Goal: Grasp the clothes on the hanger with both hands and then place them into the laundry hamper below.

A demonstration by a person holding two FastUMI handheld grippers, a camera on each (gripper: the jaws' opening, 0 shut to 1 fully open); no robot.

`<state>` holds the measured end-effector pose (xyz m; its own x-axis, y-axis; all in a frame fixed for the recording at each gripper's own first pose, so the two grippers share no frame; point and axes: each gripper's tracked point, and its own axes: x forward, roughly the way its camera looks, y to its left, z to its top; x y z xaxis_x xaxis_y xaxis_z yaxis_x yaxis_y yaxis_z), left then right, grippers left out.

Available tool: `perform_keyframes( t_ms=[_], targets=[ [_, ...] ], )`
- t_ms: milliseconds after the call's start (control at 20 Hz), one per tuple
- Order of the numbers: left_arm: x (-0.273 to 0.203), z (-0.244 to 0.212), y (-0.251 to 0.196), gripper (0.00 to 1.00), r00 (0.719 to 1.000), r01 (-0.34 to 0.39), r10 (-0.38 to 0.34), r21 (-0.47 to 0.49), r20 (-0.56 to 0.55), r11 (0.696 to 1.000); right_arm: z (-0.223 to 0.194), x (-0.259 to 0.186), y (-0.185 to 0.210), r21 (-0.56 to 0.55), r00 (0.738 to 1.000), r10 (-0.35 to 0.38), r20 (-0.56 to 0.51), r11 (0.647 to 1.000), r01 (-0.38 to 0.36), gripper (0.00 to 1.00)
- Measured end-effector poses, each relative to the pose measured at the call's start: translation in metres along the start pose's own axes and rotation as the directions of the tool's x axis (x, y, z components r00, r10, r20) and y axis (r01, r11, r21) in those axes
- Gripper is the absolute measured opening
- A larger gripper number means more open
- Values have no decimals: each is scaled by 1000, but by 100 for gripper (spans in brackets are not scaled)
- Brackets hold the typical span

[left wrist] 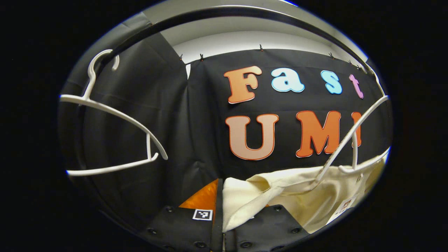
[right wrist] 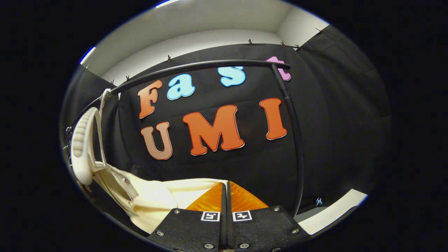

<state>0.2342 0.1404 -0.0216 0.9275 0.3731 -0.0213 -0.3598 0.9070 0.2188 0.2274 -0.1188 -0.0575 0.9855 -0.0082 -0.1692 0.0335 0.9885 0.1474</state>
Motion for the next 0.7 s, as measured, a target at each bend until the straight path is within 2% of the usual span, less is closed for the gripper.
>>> perform_keyframes(
  t_ms=[350, 500, 700],
  targets=[
    [-20, -18, -10, 10, 998, 59, -58, 35, -25, 998, -34, -11, -12, -63, 998, -43, -40, 997, 40, 0],
    [-34, -17, -9, 10, 997, 72, -71, 44, -19, 996, -47, -14, -9, -66, 998, -40, -56, 997, 36, 0],
    [-49, -24, -13, 10, 995, 94, -92, 75, -29, 993, -55, -40, 4, -94, 997, -24, -71, 995, 17, 0]
  ],
)
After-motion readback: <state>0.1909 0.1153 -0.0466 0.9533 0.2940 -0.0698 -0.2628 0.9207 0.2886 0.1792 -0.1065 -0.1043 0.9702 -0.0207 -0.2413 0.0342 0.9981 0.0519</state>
